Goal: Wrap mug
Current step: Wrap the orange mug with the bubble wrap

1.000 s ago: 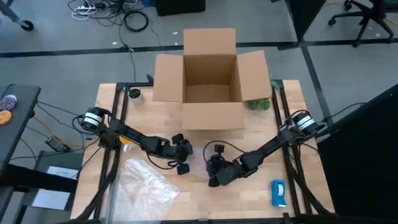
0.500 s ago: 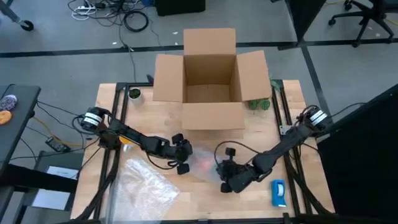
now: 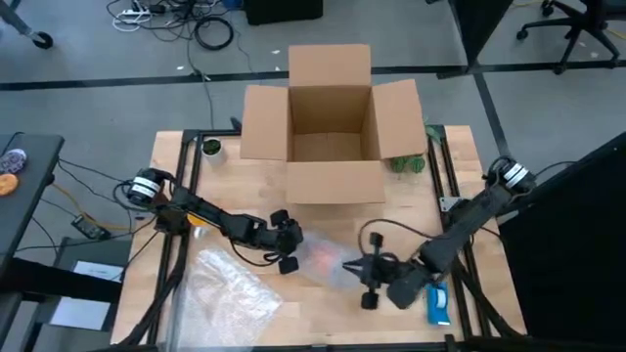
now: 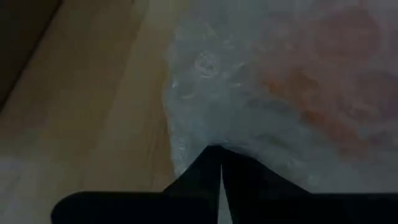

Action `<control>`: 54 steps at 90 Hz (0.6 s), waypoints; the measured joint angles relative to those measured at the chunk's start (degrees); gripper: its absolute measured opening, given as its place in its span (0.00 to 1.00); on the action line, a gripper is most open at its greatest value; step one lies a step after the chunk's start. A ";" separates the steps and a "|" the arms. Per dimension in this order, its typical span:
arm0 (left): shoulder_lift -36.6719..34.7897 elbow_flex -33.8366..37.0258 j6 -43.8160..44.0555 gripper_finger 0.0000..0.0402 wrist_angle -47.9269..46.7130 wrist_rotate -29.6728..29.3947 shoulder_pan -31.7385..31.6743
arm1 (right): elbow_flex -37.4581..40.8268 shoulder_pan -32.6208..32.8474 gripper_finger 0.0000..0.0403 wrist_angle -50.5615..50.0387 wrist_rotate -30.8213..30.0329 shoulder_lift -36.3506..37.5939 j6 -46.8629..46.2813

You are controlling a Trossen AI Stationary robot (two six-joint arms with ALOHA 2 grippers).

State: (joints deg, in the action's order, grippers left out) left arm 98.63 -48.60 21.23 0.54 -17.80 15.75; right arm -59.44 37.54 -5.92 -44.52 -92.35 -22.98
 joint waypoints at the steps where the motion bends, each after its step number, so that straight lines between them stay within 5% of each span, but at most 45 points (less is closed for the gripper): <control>1: 0.00 0.00 0.00 0.00 0.00 0.00 0.00 | 0.00 -0.45 0.00 0.26 0.84 -0.68 0.01; 14: -0.02 0.00 0.17 0.00 -0.02 -0.07 0.00 | -0.14 -2.19 0.00 -1.86 6.65 -7.28 -5.40; 54: -0.11 -0.02 0.91 0.00 0.24 0.08 0.00 | -0.09 3.12 0.00 -6.04 3.76 -6.46 -13.56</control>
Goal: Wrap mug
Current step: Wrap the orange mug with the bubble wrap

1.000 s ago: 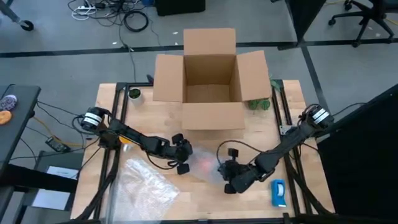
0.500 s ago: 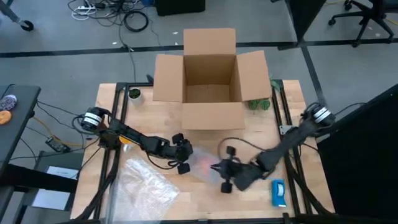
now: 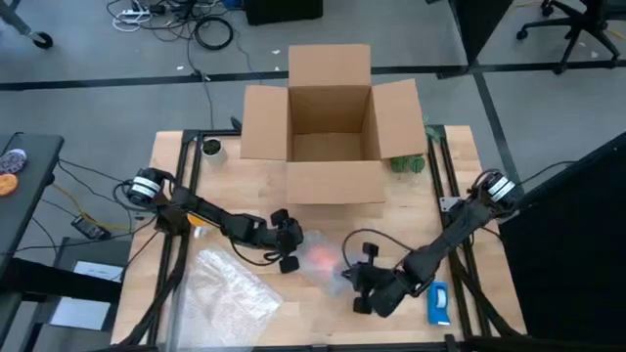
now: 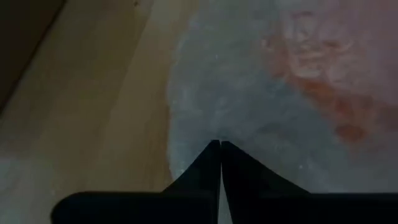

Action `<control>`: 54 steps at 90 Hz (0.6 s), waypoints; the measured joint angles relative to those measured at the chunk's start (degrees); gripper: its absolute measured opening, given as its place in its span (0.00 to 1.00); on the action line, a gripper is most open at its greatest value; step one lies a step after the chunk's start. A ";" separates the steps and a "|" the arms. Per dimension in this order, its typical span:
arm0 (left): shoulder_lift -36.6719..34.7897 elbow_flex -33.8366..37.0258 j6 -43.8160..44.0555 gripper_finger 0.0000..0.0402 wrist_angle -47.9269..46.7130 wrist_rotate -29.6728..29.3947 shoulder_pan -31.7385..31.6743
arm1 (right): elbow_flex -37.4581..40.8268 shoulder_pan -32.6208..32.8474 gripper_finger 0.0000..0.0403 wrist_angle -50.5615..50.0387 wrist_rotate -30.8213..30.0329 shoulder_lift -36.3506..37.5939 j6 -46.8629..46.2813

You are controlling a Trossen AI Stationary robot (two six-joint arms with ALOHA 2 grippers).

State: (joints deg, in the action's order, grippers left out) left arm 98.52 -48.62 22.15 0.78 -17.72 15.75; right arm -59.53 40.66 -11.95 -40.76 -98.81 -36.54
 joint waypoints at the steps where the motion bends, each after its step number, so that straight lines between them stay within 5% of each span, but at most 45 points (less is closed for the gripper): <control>1: 0.00 0.00 0.04 0.00 0.09 0.01 0.00 | 0.03 0.00 0.00 -0.08 0.02 -0.10 -0.04; 22: 0.00 0.00 0.41 0.00 3.67 0.61 0.14 | 0.13 -3.45 0.00 2.78 1.02 -5.42 0.62; 36: 0.34 0.01 0.50 0.00 7.07 0.01 0.77 | 0.14 -7.45 0.00 18.56 2.10 -13.41 10.29; 54: 0.50 0.33 2.51 0.00 4.63 -2.11 0.83 | 0.13 -10.34 0.00 29.42 -7.87 -17.15 19.08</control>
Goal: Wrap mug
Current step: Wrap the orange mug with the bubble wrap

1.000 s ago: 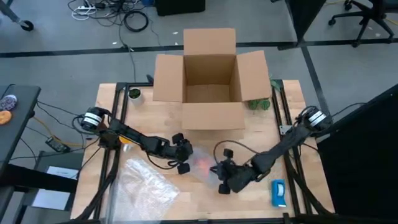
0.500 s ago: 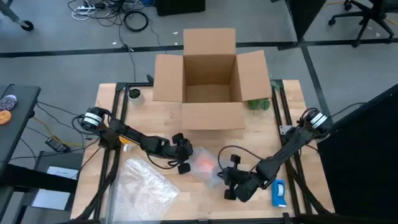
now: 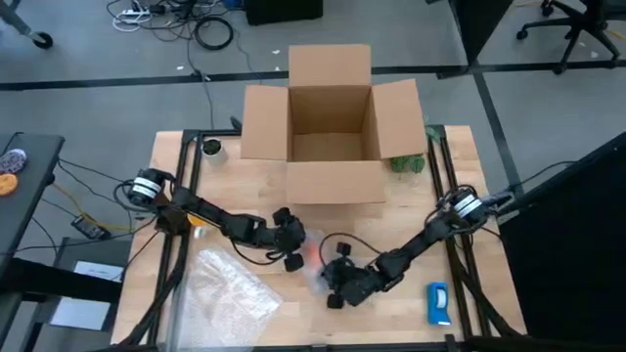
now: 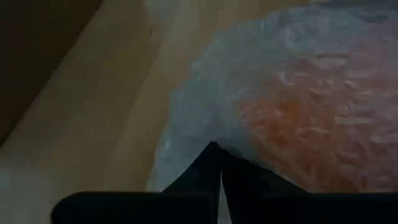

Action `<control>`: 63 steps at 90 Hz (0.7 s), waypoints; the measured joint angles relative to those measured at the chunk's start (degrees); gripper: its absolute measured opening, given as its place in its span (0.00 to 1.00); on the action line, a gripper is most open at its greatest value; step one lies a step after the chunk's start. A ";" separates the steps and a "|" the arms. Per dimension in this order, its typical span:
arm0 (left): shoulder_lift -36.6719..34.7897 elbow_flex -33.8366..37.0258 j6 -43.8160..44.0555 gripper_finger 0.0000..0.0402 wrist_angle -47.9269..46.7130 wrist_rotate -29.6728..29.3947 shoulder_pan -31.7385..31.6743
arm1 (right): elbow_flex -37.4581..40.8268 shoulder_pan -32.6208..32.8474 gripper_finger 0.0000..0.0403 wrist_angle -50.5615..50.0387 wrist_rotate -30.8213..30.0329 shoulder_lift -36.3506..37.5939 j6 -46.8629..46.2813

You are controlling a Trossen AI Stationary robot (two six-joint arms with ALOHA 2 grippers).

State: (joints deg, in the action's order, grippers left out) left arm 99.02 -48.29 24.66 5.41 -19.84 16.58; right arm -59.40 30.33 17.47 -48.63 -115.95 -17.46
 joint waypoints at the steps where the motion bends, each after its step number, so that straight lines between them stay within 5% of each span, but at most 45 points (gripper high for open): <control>1: 0.00 0.00 0.18 0.00 -0.19 0.03 0.00 | 0.01 0.00 0.00 -0.15 -1.14 0.05 0.28; 11: 0.06 0.00 1.35 0.00 -1.29 1.85 0.31 | 0.14 0.23 0.00 -1.59 -11.32 1.44 3.23; 18: 0.07 0.00 1.30 0.00 -0.50 2.60 0.35 | 0.13 0.01 0.00 -1.96 -12.04 1.85 3.55; 42: 0.15 0.28 1.42 0.00 -1.88 1.54 0.40 | 0.13 -3.61 0.00 -3.19 0.82 3.27 6.60; 63: -0.07 -0.44 2.50 0.00 -3.17 1.97 0.63 | 0.05 -0.97 0.00 -19.70 8.32 11.21 -1.50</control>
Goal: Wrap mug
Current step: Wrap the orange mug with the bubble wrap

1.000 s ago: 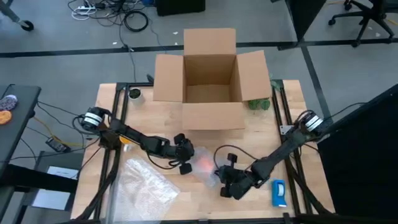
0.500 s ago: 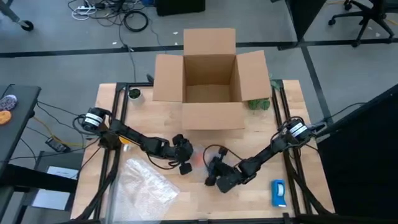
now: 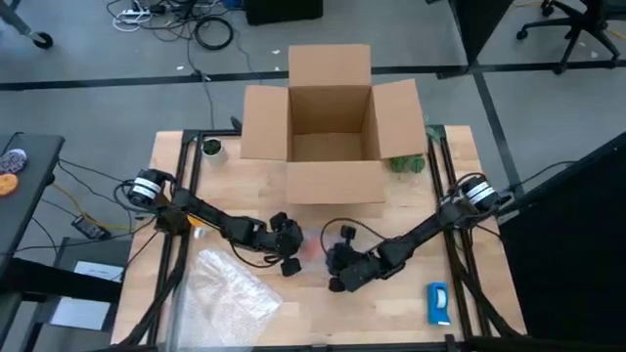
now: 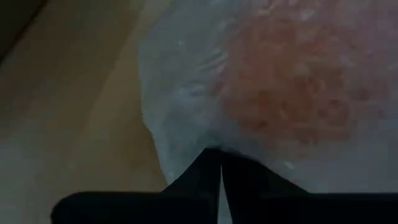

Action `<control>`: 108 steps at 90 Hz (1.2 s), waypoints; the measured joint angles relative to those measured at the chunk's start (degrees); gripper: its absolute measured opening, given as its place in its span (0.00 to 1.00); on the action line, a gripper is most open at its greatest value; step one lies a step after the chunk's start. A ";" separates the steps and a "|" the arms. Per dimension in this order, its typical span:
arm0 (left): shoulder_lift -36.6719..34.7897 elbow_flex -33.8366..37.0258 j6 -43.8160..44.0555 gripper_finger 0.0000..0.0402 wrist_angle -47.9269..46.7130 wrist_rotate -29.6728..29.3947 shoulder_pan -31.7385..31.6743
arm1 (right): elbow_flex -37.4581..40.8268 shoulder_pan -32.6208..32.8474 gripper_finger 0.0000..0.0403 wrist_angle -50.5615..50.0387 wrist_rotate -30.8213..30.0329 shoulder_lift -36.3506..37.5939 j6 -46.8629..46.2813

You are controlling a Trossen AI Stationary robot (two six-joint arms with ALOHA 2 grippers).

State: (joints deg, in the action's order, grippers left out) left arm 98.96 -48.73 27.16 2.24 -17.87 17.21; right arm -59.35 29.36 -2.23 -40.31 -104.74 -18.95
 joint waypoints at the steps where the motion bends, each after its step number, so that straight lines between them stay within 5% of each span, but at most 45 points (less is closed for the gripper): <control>1: 0.00 0.00 -0.09 0.00 0.12 0.00 0.00 | -0.01 0.17 0.00 -0.77 0.37 0.35 -0.50; 39: 0.00 0.15 -0.96 0.00 1.25 -1.04 -0.13 | -0.12 9.84 0.00 -24.15 13.76 11.92 -24.00; 62: 0.00 0.23 -1.31 0.00 3.47 -1.36 -0.17 | 0.01 15.38 0.00 -40.81 14.84 4.53 -44.53; 84: 0.00 0.24 -1.71 0.00 4.19 -1.38 -0.21 | 0.00 11.97 0.00 -36.18 1.55 -0.67 -41.53; 108: 0.04 0.26 -1.73 0.00 4.00 -1.38 -0.28 | -0.01 10.06 0.00 -25.30 -3.35 4.14 -27.57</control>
State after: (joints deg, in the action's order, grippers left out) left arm 99.00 -48.47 25.43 6.24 -19.25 16.93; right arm -59.35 39.42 -27.53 -43.66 -100.60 -46.52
